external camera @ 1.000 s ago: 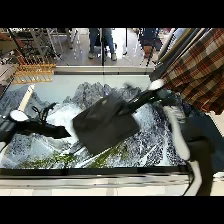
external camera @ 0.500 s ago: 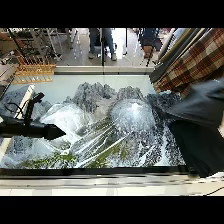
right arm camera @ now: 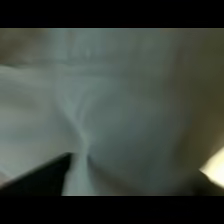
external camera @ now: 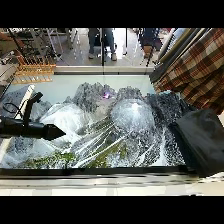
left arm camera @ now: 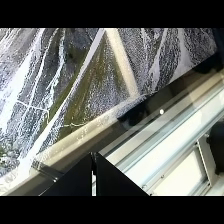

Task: Fold the clothes and pants, and hang the long-sleeved shirts on hangers.

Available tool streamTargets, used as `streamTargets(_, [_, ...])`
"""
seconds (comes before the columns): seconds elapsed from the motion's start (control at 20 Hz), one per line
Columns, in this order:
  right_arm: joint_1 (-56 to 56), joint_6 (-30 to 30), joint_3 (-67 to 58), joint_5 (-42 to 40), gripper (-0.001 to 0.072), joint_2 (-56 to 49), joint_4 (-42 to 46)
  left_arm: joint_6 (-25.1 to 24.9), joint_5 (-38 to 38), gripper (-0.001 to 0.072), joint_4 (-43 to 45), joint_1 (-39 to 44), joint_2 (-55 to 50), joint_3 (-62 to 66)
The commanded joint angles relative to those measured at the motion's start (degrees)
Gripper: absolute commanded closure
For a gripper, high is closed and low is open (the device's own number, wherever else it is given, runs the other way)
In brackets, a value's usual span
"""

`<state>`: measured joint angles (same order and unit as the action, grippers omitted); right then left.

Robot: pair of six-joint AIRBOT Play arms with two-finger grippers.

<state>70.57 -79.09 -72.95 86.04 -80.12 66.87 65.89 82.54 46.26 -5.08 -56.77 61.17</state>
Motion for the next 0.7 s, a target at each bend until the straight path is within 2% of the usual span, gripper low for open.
streamTargets(0.0, [2.9, 0.6, 0.6, 2.1, 0.0021, 0.1, 7.6, 0.3, 0.2, 0.0694, 1.7, -0.5, 0.1, 0.3])
streamTargets(0.05, [2.5, -1.4, -2.7, 4.5, 0.0076, 0.1, 10.3, 1.3, 0.8, 0.0694, 5.1, -1.1, 0.1, 1.1])
streamTargets(0.15, [1.2, -7.5, -10.9, 8.3, 0.0307, 0.1, 14.7, 7.6, 3.2, 0.0693, 20.3, -2.8, 0.1, 4.7])
streamTargets(0.3, [-4.0, -8.6, -20.8, 10.1, 0.0311, 0.5, 8.9, 20.6, 3.5, 0.0693, 54.1, -4.3, 0.3, 10.6])
streamTargets(0.35, [-7.2, -8.4, -21.9, 9.3, 0.0302, 1.3, 5.9, 24.0, 1.8, 0.0692, 62.4, -4.7, 0.9, 11.1])
streamTargets(0.4, [-10.7, -8.2, -21.9, 8.4, 0.0302, 2.1, 3.5, 26.6, -0.5, 0.0692, 65.4, -5.2, 1.6, 11.1])
streamTargets(0.5, [-20.1, -5.4, -21.2, 8.3, 0.0304, 3.6, 0.5, 30.1, -3.0, 0.0692, 62.2, -5.7, 2.8, 11.1])
streamTargets(0.65, [-36.2, -5.2, -18.4, 8.2, 0.0304, 5.4, 0.9, 32.3, -0.7, 0.0692, 57.1, -5.6, 2.9, 11.0])
